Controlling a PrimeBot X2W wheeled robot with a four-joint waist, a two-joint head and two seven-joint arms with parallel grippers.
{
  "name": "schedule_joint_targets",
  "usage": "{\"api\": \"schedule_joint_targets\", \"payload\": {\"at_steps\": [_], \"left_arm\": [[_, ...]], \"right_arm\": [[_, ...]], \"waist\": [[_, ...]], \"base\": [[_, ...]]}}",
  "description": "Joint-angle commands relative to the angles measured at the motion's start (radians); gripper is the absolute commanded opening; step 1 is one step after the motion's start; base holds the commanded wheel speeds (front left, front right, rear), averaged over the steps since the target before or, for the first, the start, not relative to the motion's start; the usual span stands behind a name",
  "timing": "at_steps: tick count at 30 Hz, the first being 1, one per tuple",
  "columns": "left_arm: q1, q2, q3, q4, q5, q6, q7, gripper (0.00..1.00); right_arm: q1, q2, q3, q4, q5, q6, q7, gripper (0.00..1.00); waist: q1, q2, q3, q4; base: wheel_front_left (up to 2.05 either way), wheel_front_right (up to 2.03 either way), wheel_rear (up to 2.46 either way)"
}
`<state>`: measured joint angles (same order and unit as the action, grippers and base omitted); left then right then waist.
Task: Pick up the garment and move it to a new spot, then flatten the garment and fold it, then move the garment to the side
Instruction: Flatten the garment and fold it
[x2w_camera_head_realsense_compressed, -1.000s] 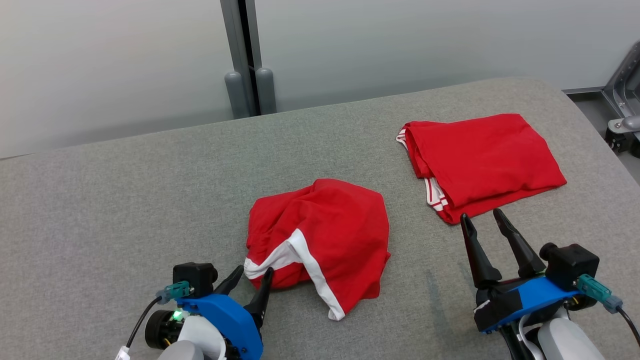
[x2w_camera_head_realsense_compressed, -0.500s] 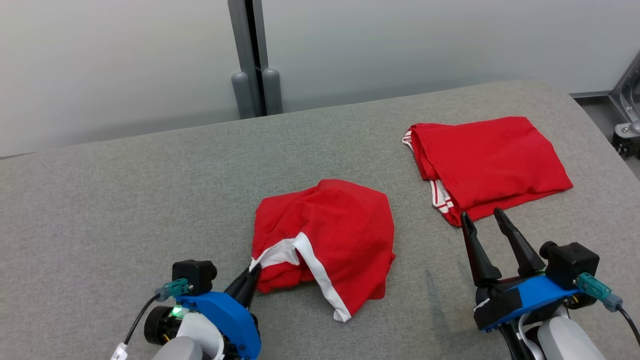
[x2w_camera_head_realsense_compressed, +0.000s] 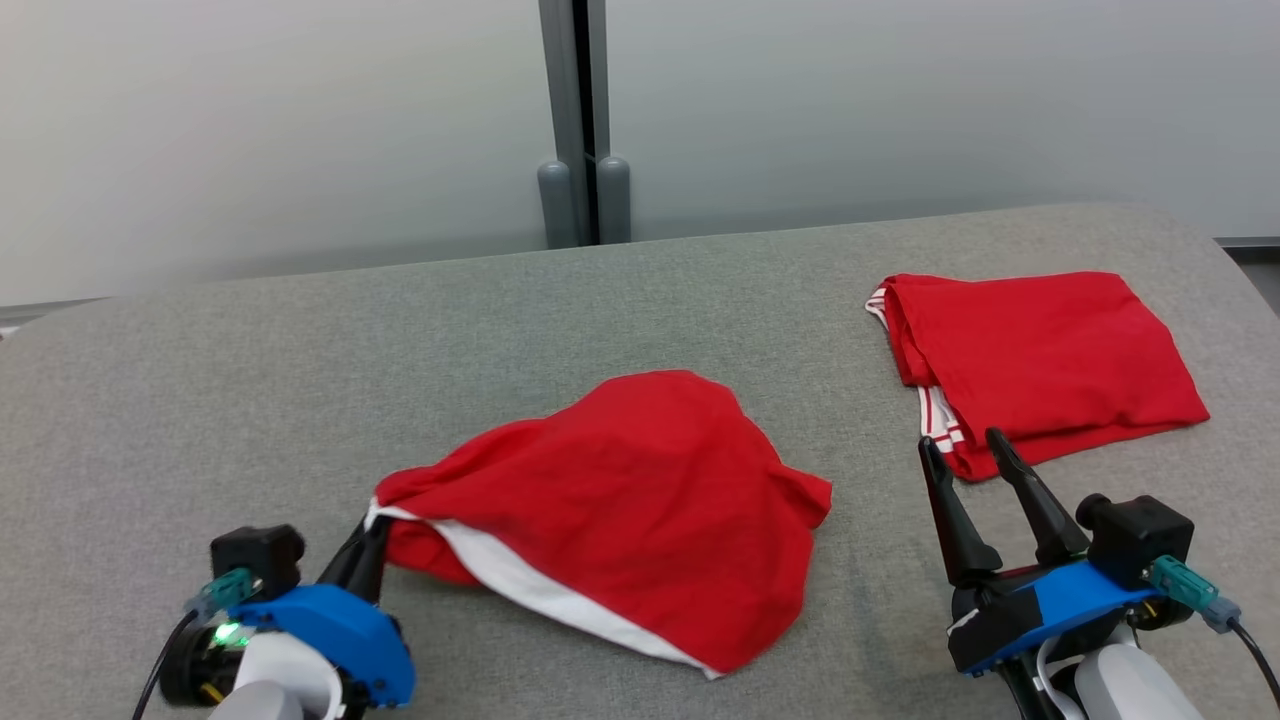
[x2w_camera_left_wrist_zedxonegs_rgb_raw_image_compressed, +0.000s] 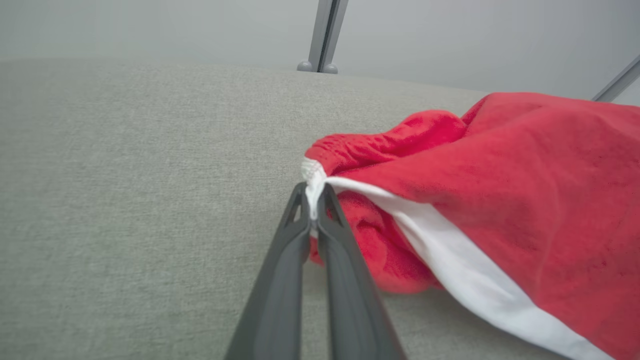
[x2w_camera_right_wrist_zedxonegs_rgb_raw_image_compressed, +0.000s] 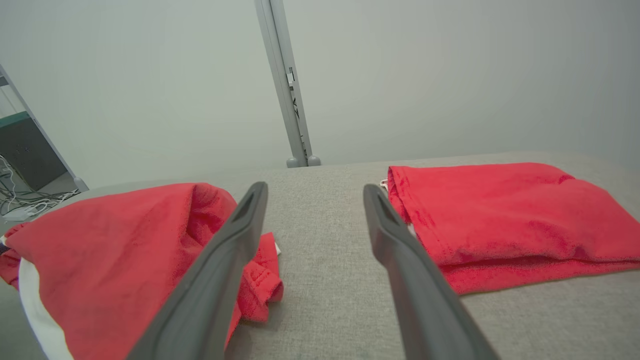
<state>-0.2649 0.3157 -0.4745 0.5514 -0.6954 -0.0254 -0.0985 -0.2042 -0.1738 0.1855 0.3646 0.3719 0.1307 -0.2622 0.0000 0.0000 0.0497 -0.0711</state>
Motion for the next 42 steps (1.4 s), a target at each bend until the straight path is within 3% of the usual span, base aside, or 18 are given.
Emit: {"api": "schedule_joint_targets", "payload": {"at_steps": [1, 5, 11, 12, 13, 15, 27, 35, 42], "left_arm": [[0.021, 0.012, 0.008, 0.001, 0.003, 0.017, -0.002, 0.0], [0.049, 0.035, 0.026, 0.026, 0.005, 0.055, -0.018, 0.0], [0.066, 0.035, 0.037, 0.073, -0.006, 0.067, -0.046, 0.0], [0.066, 0.032, 0.038, 0.081, -0.007, 0.065, -0.054, 0.1], [0.064, 0.029, 0.038, 0.089, -0.007, 0.062, -0.062, 0.3], [0.058, 0.022, 0.038, 0.098, -0.01, 0.053, -0.077, 1.0], [0.055, 0.033, 0.056, 0.037, 0.019, 0.076, -0.146, 1.0], [0.093, 0.05, 0.124, -0.174, 0.113, 0.127, -0.167, 1.0], [0.162, 0.023, 0.191, -0.29, 0.188, 0.123, -0.167, 1.0]], "right_arm": [[0.009, -0.005, 0.002, 0.002, 0.0, 0.0, -0.003, 1.0], [0.005, -0.008, 0.009, 0.006, 0.005, 0.0, -0.003, 1.0], [0.002, -0.011, 0.016, 0.011, 0.007, 0.0, -0.003, 1.0], [0.001, -0.012, 0.017, 0.012, 0.008, 0.0, -0.003, 1.0], [0.001, -0.013, 0.018, 0.013, 0.009, 0.0, -0.003, 1.0], [0.001, -0.015, 0.019, 0.017, 0.01, 0.0, -0.003, 1.0], [0.016, -0.004, 0.01, 0.018, 0.008, 0.0, -0.003, 1.0], [0.021, -0.01, 0.005, 0.013, 0.008, 0.0, -0.003, 1.0], [0.02, -0.014, 0.008, 0.01, 0.005, 0.0, -0.003, 1.0]], "waist": [[0.0, 0.0, -0.001, 0.007], [0.0, 0.0, -0.003, 0.014], [0.0, 0.0, -0.002, 0.017], [0.0, 0.0, -0.002, 0.017], [0.0, 0.0, -0.002, 0.018], [0.0, 0.0, -0.004, 0.02], [0.0, 0.0, -0.018, 0.044], [0.0, 0.0, -0.027, 0.057], [0.0, 0.0, -0.031, 0.062]], "base": [[0.0, 0.0, 0.0], [0.0, 0.0, 0.0], [0.0, 0.0, 0.0], [0.0, 0.0, 0.0], [0.0, 0.0, 0.0], [0.0, 0.0, 0.0], [0.0, 0.0, 0.0], [0.0, 0.0, 0.0], [0.0, 0.0, 0.0]]}}
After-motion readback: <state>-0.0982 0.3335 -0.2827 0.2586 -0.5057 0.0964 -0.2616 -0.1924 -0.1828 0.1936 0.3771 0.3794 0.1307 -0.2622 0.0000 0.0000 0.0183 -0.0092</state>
